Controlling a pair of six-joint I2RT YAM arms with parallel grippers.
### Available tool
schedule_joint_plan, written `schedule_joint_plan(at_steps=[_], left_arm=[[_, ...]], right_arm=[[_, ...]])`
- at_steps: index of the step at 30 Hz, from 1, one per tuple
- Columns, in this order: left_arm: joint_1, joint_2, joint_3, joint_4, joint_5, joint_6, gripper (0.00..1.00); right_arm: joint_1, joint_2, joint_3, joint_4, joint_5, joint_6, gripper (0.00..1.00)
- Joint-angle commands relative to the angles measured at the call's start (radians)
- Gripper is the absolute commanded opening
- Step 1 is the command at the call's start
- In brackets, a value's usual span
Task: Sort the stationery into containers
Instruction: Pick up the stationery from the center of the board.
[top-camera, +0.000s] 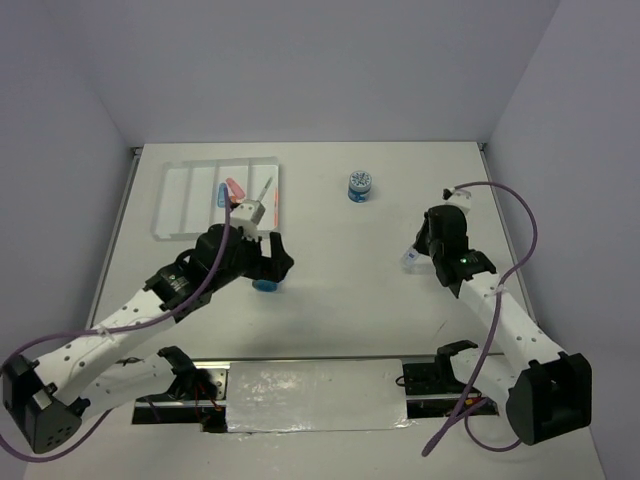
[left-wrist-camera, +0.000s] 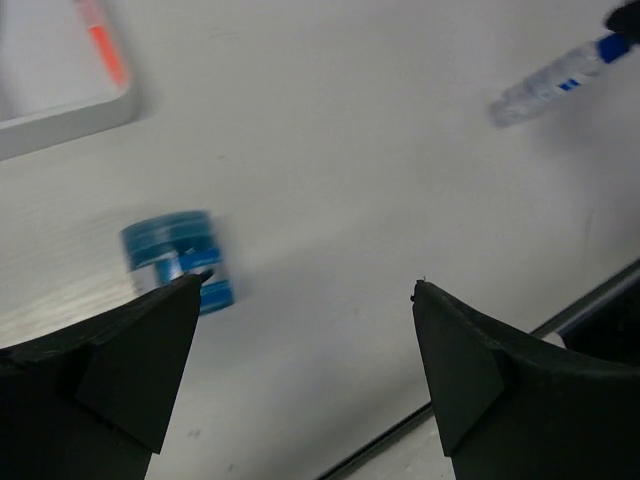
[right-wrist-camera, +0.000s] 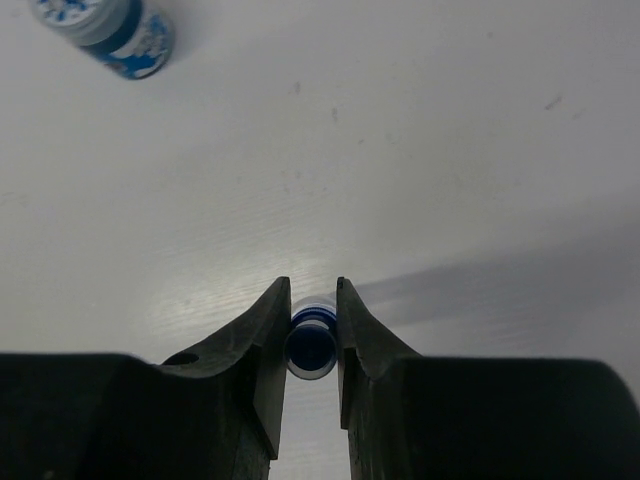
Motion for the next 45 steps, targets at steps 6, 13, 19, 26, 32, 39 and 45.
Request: schedule_joint_plan(at_steps=[6, 13, 19, 26, 32, 39, 45], left_arm=[[-0.112, 0.194, -0.140, 0.828, 0.490, 0.271, 0.99], [-0.163, 0.377, 0.000, 0.824, 0.503, 0.377, 0.99], [-0.172, 0.432, 0.041, 0.808, 0.475, 0.403, 0.97], [-0.183, 0.496, 0.090, 0.762, 0.573, 0.438, 0.89], [-0.201, 0.532, 0.110, 0.719, 0.593, 0.458, 0.77], [-0.206, 0.547, 0.112, 0.739, 0.633, 0.454, 0.53], [-0.206, 0.548, 0.101, 0.777, 0.653, 0.438, 0.49]], right_arm=[[0.118, -0.008, 0.295, -0.163, -0.360, -0.103, 0.00], [0.308, 0.068, 0.468, -0.330, -0.301, -0.154, 0.00], [0.417, 0.076, 0.488, -0.368, -0.212, -0.154, 0.00], [0.524, 0.102, 0.542, -0.413, -0.141, -0.145, 0.00], [0.549, 0.105, 0.557, -0.425, -0.104, -0.140, 0.00], [0.598, 0.143, 0.588, -0.448, -0.094, -0.138, 0.00], [0.620, 0.133, 0.573, -0.404, -0.138, -0.129, 0.00]])
